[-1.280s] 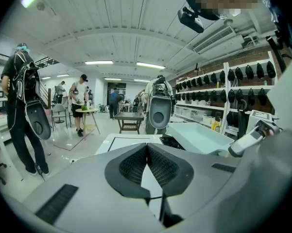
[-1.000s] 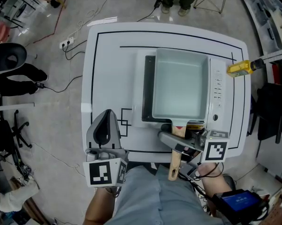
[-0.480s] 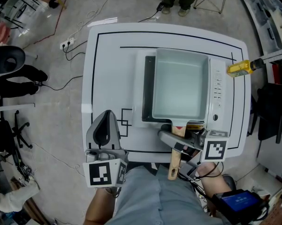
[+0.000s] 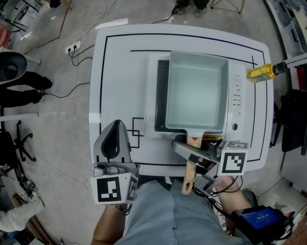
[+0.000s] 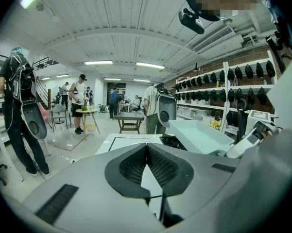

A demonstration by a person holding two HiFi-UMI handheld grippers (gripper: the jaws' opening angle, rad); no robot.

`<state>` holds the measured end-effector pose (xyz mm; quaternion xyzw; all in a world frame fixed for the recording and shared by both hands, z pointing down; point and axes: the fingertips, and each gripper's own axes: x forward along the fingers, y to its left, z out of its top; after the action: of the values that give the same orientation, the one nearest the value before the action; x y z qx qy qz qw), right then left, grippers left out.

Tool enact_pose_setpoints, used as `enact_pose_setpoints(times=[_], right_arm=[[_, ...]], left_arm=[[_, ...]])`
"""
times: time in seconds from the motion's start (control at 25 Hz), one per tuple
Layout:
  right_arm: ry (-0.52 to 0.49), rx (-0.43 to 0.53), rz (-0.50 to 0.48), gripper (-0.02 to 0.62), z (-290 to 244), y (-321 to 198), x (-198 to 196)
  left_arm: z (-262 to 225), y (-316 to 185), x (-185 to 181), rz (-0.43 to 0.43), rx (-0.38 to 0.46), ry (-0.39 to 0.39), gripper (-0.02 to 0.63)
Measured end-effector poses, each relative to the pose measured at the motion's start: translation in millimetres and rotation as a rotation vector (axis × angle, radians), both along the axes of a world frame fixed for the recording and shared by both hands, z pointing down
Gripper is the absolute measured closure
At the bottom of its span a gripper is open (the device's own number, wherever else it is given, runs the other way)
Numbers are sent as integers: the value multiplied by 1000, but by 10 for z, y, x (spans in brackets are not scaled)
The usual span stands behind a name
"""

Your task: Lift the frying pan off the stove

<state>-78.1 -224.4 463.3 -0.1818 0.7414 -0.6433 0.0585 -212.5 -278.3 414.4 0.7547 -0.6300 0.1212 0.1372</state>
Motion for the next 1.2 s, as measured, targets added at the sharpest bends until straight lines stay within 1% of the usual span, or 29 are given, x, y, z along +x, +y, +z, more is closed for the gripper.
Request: enact_pose_setpoints(times=[0.48,0.68,1.2], right_arm=[[33,-19,-3,439,118,78,-5],[49,-39,-7,482,205,132,-3],[64,-26,-13,486,230,168,3]], left_arm=[[1,12,10,3,1,-1,588],[-4,15,8,3,-2,-5,588],[-15,50,25,3,0,-6,588]])
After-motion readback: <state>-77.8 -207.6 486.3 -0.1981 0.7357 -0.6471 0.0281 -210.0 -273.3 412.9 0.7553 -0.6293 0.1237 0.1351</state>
